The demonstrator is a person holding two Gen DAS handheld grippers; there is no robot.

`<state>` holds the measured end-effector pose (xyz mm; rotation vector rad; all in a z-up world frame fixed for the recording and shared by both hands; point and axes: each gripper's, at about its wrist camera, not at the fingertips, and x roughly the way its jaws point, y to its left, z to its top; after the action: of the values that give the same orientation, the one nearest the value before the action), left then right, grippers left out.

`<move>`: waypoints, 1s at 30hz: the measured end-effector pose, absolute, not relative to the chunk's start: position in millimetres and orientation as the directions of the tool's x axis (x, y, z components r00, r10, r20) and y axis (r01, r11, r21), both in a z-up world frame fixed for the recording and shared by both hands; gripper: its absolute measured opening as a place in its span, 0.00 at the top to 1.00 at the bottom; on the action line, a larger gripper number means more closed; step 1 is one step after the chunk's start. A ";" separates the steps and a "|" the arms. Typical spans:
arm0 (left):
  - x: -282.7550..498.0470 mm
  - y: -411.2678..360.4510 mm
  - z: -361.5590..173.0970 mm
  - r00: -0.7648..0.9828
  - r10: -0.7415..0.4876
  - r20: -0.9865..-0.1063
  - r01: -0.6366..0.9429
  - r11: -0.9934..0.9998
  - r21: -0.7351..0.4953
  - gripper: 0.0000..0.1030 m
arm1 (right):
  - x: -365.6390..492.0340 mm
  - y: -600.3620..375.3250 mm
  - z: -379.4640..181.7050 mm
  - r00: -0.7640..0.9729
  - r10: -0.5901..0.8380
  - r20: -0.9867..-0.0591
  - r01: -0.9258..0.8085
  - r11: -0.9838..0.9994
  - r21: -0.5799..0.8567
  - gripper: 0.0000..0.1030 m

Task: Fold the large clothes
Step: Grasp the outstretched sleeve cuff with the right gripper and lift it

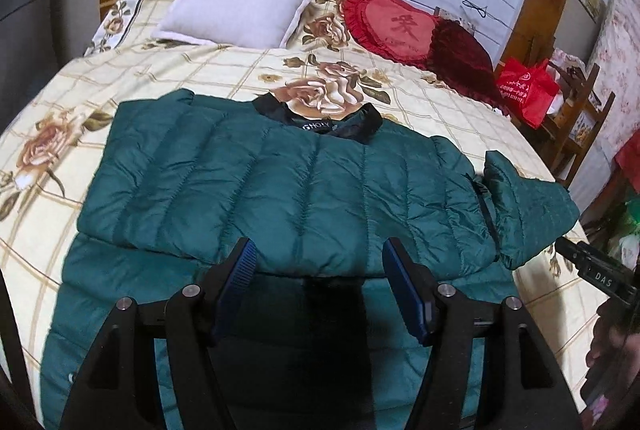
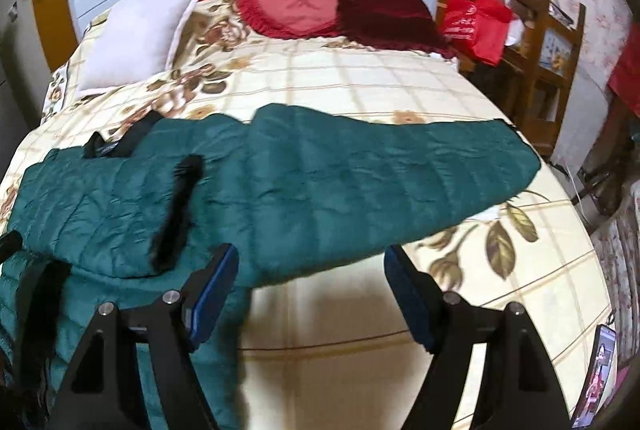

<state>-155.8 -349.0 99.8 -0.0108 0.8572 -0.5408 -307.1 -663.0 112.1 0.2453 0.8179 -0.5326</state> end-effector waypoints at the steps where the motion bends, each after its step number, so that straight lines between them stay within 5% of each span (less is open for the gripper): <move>1: -155.4 -349.9 98.7 0.528 -0.456 -0.716 0.444 0.867 -0.225 0.29 | -308.7 -667.3 111.6 0.562 -0.357 -0.746 0.543 0.840 0.007 0.24; 30: -142.7 -338.0 88.6 0.575 -0.440 -0.690 0.410 0.885 -0.222 0.29 | -336.1 -884.4 70.3 0.333 -0.549 -0.766 0.885 0.462 0.053 0.21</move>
<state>-142.7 -338.0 88.6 -0.0396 0.8195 -0.4974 -336.1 -884.4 70.3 0.5188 0.7556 -0.9930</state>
